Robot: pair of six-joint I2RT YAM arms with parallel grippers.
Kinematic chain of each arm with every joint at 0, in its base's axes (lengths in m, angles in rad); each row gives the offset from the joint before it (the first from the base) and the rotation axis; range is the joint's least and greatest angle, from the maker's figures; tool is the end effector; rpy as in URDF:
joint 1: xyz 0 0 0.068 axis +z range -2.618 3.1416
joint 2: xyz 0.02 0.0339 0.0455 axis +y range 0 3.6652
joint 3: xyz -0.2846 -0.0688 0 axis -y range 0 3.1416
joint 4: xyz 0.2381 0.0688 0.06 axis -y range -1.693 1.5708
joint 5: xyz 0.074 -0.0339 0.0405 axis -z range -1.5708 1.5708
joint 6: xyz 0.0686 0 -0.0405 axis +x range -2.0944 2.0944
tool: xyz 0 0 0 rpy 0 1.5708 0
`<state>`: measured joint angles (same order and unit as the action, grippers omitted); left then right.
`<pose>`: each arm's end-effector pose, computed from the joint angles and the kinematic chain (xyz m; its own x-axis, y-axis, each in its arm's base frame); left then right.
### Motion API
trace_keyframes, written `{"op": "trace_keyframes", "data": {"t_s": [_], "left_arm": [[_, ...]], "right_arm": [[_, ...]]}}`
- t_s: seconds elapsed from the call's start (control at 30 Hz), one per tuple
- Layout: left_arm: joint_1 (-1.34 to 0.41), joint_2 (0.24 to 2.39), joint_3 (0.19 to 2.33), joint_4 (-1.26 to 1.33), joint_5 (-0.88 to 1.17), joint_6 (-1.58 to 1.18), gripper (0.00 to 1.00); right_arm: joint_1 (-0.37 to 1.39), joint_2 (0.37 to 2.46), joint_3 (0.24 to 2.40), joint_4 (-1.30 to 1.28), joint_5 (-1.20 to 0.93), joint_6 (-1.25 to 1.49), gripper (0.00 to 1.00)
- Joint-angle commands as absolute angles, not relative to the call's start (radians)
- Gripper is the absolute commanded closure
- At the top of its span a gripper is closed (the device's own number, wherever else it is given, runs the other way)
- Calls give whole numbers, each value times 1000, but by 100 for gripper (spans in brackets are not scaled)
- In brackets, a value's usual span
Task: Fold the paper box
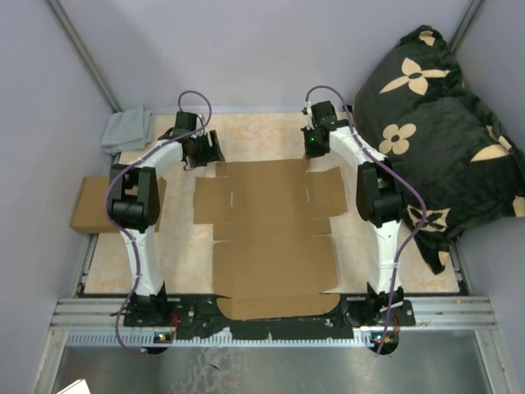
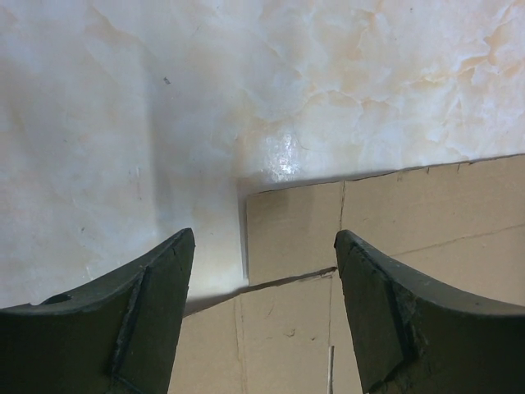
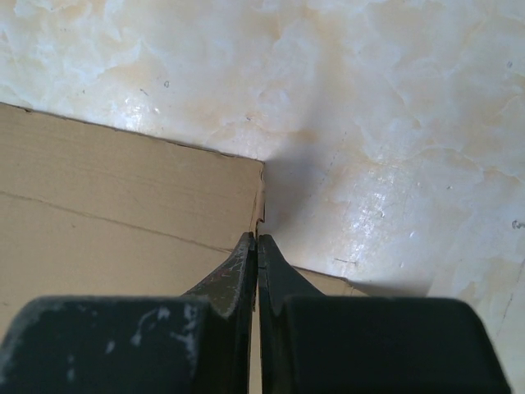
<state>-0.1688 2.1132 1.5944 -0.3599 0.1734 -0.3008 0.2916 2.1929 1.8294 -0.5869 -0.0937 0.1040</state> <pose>0.4848 -0.0946 0.1823 -0.8061 -0.1587 -0.5701 0.0368 0.9481 -0.3159 0.4890 0.1535 0.2004 -0.8102 -0.1353 -0.5703 -0.2556 0.9572 0.1361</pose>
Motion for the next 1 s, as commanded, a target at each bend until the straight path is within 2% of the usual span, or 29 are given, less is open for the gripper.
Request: {"op": "trace_keyframes", "data": {"t_s": [0.0, 0.27, 0.63, 0.97], "left_arm": [[-188, 2149, 1626, -365, 144, -273, 25], [-215, 2199, 1655, -396, 126, -262, 28], [-230, 2178, 1655, -423, 125, -264, 50], [-253, 2118, 1672, -467, 148, -280, 55]], "right_arm": [[299, 2179, 1879, -600, -122, 94, 100], [300, 2181, 1880, -599, -131, 105, 100], [302, 2186, 1875, -594, -128, 121, 100], [304, 2198, 1882, -600, -112, 147, 100]]}}
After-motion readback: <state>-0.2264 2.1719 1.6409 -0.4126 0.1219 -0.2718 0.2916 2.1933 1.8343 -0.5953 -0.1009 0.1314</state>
